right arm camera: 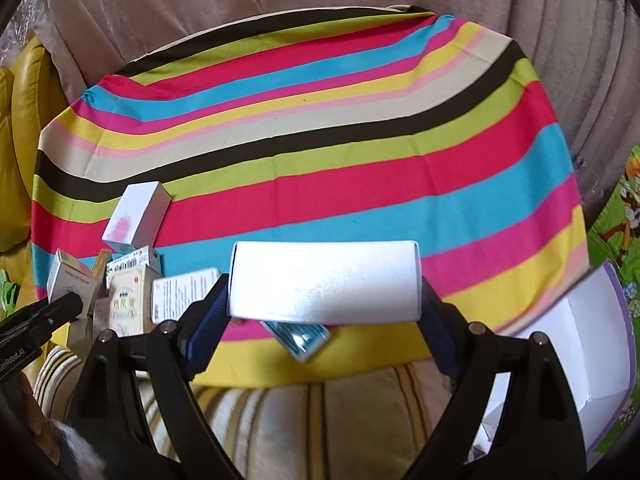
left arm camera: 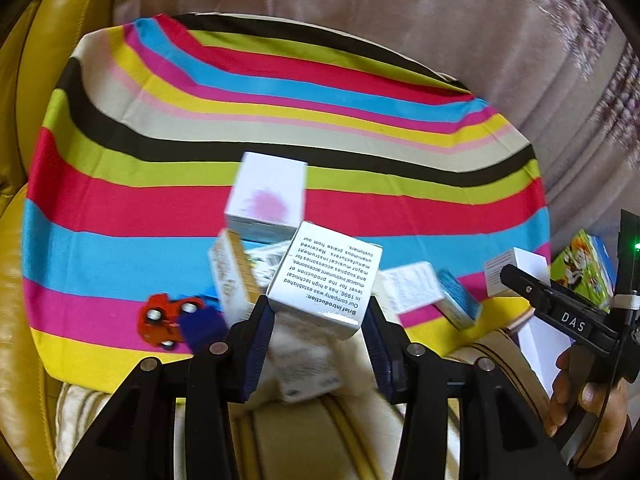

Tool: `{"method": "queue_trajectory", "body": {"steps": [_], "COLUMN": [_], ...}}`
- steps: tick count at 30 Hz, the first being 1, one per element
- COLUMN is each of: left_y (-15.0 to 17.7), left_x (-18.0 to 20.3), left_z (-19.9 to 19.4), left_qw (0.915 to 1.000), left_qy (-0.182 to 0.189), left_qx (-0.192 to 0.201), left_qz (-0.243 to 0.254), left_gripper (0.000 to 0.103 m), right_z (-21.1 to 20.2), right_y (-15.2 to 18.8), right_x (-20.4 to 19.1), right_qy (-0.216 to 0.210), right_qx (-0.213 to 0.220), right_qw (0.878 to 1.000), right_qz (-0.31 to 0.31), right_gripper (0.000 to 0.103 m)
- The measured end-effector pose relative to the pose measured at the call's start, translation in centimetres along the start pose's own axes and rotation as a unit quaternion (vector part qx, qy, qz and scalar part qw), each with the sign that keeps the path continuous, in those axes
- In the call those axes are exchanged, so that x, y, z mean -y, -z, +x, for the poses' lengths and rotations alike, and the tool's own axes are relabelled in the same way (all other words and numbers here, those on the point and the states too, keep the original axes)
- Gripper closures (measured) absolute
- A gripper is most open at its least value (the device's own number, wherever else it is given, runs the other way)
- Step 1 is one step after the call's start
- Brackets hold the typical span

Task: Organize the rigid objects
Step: 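Carry both boxes into the storage box and open both tools to release them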

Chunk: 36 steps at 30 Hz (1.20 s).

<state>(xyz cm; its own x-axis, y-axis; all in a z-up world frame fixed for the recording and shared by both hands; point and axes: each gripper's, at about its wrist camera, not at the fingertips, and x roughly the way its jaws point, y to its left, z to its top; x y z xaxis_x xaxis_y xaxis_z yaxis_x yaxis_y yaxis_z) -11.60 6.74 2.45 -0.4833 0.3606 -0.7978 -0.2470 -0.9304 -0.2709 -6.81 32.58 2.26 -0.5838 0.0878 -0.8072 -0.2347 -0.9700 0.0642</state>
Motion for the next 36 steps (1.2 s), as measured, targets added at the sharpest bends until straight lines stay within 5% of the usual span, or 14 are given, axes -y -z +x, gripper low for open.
{"method": "queue_trajectory", "body": {"steps": [20, 36], "left_y": [3.0, 6.7], "left_x": [12.5, 24.5], "left_z": [0.5, 2.8], "left_qw": [0.992, 0.9623], "left_qy": [0.042, 0.068], "left_qx": [-0.035, -0.092], "left_qz": [0.114, 0.247], "left_gripper": [0.057, 0.057], "right_z": [-6.0, -7.9], "right_y": [5.5, 10.2], "right_x": [10.2, 18.4], "right_qy": [0.02, 0.053], "right_qx": [0.008, 0.002], "right_qw": [0.998, 0.991], "right_qz": [0.063, 0.121], "right_gripper": [0.015, 0.015]}}
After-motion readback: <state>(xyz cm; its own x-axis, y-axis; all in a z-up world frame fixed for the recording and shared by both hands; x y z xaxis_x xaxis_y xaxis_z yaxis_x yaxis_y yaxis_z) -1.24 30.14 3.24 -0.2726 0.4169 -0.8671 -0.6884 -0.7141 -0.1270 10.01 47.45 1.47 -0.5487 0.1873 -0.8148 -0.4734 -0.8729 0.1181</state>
